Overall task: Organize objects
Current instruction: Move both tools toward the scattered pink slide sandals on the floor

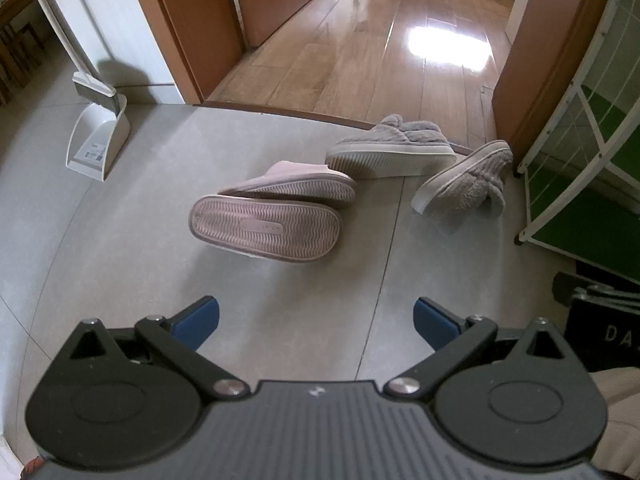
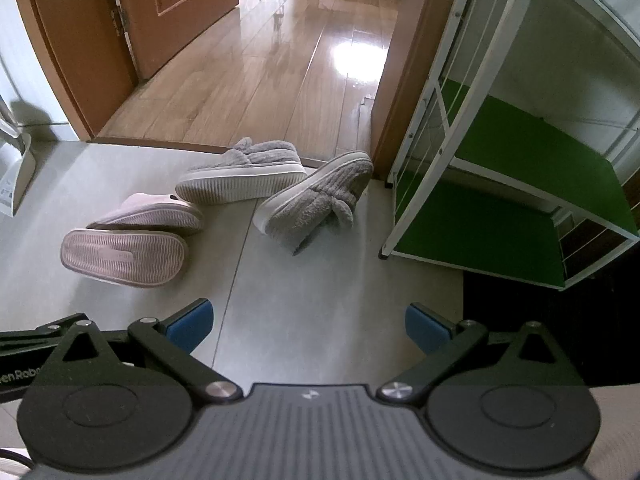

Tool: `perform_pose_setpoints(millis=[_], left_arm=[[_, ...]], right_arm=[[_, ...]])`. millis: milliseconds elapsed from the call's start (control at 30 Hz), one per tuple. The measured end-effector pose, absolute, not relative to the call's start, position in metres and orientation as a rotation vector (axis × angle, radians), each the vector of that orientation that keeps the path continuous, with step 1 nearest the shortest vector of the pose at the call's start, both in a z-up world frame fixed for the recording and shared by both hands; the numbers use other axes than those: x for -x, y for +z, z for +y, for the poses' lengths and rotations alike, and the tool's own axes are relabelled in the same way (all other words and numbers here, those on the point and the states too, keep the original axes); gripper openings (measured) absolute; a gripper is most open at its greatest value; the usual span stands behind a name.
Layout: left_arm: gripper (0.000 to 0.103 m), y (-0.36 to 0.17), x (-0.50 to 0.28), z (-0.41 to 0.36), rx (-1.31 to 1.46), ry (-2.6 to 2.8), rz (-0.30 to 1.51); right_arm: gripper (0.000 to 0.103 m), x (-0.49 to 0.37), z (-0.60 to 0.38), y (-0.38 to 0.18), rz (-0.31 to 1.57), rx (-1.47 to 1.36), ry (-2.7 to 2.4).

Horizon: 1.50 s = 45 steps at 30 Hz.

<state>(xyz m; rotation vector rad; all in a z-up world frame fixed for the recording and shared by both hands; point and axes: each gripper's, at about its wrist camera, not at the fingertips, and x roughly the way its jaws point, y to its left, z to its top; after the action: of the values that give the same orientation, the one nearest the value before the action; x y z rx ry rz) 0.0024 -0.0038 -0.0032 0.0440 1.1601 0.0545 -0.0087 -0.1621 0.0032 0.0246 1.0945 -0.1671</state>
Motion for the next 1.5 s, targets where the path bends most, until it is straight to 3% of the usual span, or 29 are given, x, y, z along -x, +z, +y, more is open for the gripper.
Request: perform_pose_setpoints(millis=[1500], left_arm=[[0.102, -0.013, -0.013, 0.0, 0.022, 0.03, 1.107]], right_arm=[[0.103, -0.002, -0.166, -0.004, 1.1, -0.025, -0.13]])
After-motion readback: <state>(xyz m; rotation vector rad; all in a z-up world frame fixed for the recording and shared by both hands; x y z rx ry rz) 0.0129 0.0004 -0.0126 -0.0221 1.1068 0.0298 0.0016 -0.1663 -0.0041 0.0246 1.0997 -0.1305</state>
